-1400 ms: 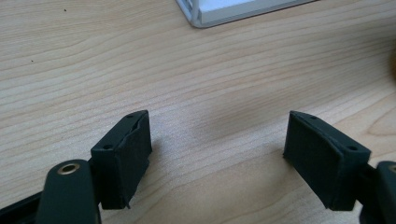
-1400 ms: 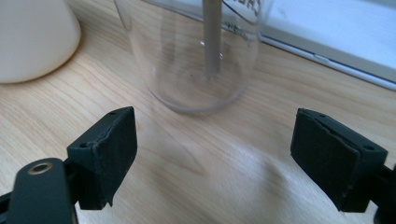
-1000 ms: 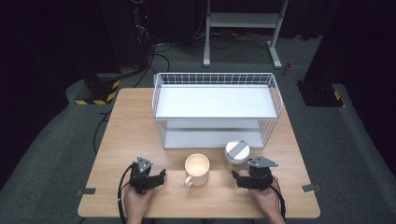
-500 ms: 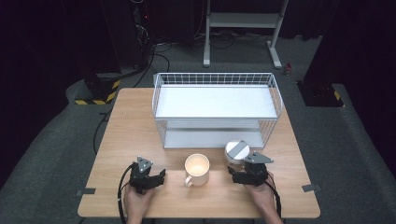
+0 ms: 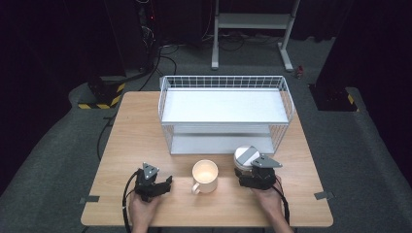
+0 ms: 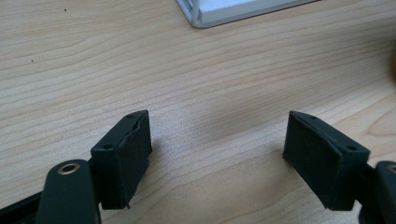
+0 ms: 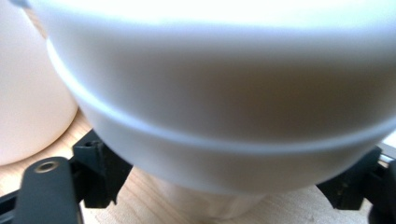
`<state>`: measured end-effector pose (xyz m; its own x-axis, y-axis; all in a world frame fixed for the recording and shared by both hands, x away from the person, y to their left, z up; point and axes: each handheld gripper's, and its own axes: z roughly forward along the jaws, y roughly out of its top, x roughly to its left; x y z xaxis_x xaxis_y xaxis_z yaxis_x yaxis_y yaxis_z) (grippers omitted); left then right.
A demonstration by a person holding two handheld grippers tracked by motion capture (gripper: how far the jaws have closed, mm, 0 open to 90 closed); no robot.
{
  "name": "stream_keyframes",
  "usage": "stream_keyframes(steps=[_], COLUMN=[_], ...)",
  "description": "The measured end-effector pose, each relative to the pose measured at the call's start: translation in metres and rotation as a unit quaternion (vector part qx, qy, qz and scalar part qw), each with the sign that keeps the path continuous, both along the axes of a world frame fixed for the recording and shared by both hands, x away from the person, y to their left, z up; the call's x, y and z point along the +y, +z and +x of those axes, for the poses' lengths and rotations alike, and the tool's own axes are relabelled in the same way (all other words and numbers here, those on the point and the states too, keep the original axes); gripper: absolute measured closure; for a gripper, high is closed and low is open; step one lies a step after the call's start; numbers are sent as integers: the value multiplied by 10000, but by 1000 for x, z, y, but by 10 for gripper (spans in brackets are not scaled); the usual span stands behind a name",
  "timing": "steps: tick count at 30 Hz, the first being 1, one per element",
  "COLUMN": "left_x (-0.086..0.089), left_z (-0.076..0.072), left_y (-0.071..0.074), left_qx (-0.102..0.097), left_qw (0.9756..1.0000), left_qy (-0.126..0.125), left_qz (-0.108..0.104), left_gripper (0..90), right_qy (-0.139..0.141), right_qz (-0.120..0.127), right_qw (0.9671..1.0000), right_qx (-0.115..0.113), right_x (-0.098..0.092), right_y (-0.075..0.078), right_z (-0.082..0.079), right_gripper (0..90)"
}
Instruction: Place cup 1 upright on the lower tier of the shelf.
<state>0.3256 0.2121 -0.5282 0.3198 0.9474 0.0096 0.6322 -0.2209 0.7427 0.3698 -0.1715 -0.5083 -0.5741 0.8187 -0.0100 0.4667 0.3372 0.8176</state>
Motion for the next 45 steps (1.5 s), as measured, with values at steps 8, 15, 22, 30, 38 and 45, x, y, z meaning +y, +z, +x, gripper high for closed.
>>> stream_keyframes(steps=[8,15,22,30,38,45], left_x=[0,0,0,0,0,0], left_z=[0,0,0,0,0,0], left_y=[0,0,0,0,0,0], left_qx=[2,1,3,0,3,0], left_qw=[10000,10000,10000,10000,10000,10000], left_qy=[-3,-3,-5,-3,-1,2], left_qz=[-6,-5,-8,-6,-8,-7], left_gripper=[234,233,232,231,230,230], right_qy=[-95,-143,-168,-116,-139,-207], right_qz=[-39,-28,19,22,117,161], right_qw=[9999,9998,9997,9998,9998,9996], right_qx=[-104,-130,-163,-155,-110,-97], right_x=[3,4,2,4,3,2], right_y=[0,-1,1,7,11,16], right_z=[0,1,2,6,11,16], right_gripper=[186,187,188,188,188,188])
